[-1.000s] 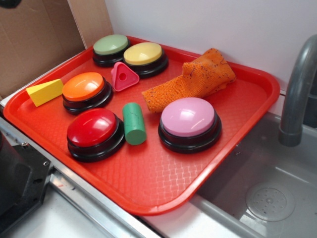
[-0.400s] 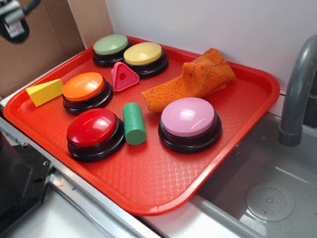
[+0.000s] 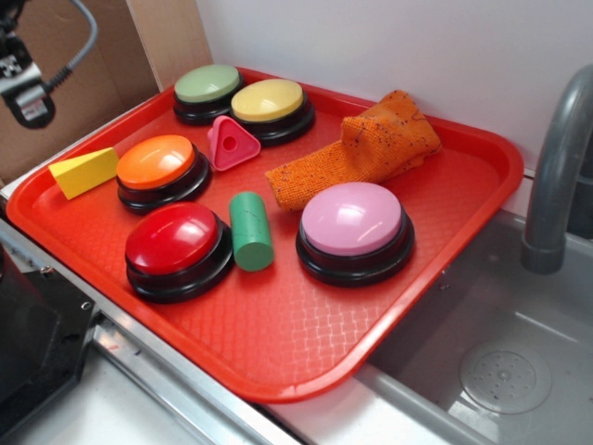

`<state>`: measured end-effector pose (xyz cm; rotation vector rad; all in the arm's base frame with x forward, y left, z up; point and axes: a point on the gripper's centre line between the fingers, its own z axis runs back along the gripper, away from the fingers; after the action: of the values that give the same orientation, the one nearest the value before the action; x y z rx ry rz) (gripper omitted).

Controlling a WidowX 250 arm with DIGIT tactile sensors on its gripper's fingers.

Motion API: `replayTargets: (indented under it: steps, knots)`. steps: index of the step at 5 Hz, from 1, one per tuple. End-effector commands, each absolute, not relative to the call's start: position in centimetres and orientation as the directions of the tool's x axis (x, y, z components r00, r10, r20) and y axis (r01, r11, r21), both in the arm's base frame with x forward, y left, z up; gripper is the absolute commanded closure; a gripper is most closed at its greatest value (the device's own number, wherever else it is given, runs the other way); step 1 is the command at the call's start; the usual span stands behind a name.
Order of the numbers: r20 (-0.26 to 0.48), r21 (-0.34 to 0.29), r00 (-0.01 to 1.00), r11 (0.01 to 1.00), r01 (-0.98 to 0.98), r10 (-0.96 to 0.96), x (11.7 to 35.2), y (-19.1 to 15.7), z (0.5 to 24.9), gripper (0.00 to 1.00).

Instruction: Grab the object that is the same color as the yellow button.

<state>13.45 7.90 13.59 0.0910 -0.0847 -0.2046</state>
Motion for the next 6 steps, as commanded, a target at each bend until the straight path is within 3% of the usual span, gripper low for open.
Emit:
replayTargets:
  steps: [1,3,5,6]
  knots:
    - [0.106,0.151,0.977,0.974,0.17,-0.187,15.2,13.3,9.8,0.0]
    - [0.128,0.12,0.971,0.975,0.185,-0.2,15.9,16.6,5.6,0.0]
    - [0.125,0.082,0.971,0.977,0.197,-0.206,16.2,17.6,2.3,0.0]
    - [0.103,0.088,0.963,0.966,0.241,-0.25,16.5,17.1,2.5,0.9]
